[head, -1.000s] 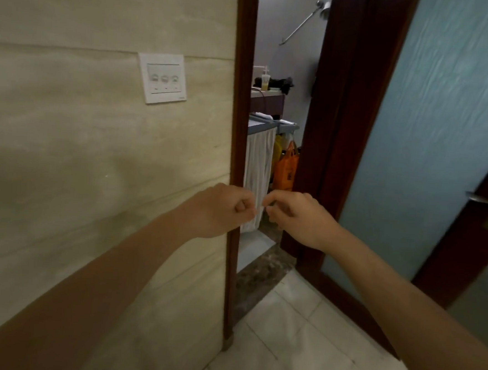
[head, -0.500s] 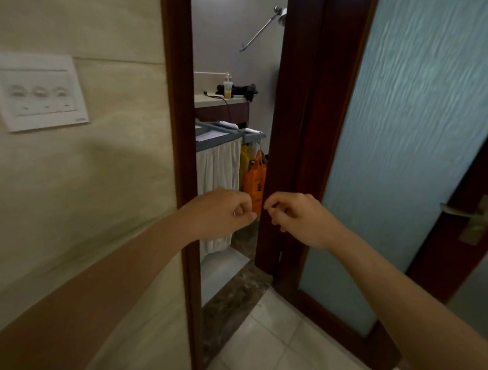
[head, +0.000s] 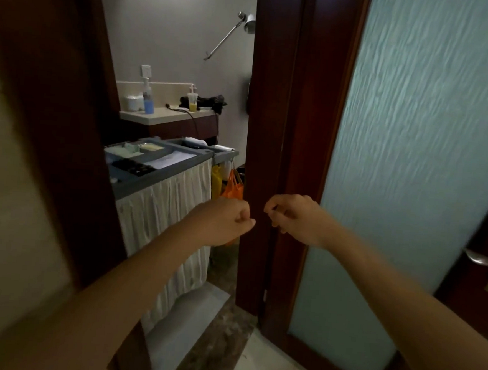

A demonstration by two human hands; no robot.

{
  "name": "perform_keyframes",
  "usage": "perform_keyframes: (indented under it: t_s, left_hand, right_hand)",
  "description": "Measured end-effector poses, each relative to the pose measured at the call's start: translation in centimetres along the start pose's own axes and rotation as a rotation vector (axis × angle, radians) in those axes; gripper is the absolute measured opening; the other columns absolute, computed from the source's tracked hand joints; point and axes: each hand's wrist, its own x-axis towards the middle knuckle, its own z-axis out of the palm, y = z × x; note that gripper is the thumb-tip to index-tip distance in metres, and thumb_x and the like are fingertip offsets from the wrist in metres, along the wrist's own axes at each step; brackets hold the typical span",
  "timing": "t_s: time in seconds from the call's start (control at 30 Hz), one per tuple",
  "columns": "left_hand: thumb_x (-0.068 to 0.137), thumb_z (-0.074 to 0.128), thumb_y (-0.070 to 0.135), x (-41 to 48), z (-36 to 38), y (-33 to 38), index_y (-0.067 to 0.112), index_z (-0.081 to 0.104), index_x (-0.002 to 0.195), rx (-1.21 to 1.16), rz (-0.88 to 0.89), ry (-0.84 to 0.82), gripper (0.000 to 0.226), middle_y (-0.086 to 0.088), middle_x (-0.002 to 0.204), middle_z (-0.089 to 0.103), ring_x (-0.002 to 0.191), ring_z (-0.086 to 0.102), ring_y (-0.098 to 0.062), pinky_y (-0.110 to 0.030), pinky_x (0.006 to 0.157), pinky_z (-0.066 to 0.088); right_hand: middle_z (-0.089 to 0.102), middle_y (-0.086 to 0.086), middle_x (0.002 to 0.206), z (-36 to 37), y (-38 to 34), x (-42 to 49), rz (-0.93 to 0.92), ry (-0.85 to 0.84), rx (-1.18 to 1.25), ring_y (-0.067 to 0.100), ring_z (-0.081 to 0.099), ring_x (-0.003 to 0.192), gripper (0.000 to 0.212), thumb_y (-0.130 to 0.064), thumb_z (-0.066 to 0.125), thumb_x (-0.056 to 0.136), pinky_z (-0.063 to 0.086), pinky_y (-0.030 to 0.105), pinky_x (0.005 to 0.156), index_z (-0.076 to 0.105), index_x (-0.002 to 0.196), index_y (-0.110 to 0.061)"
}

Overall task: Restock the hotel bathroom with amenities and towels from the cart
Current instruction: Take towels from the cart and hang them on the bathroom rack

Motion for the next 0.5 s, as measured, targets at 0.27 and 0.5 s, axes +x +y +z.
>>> perform_keyframes:
  t_s: [0.27, 0.5]
  left_hand:
    - [0.093, 0.045, 0.043, 12.4, 1.6, -4.1, 0.014, 0.061, 0.098, 0.013, -0.179, 0.008, 0.033, -0.008, 0.098, 0.065, 0.089, 0.061, -0.021, -0.040, 0.082, 0.050]
    - [0.093, 0.045, 0.039, 21.5, 1.1, -8.4, 0.018, 0.060, 0.099, 0.019, -0.361, 0.037, 0.026, -0.002, 0.102, 0.063, 0.092, 0.059, -0.018, -0.038, 0.083, 0.050]
  right_hand:
    - [0.066, 0.000, 0.085, 1.0, 8.5, 11.9, -0.031, -0.054, 0.031, 0.017, 0.064, 0.077, 0.016, -0.020, 0.046, 0.095, 0.054, 0.045, 0.078, 0.061, 0.098, -0.017]
    - [0.064, -0.005, 0.089, 1.3, 14.8, 24.0, -0.156, -0.161, 0.053, 0.014, 0.063, 0.081, 0.014, -0.028, 0.046, 0.094, 0.055, 0.046, 0.078, 0.056, 0.088, -0.035]
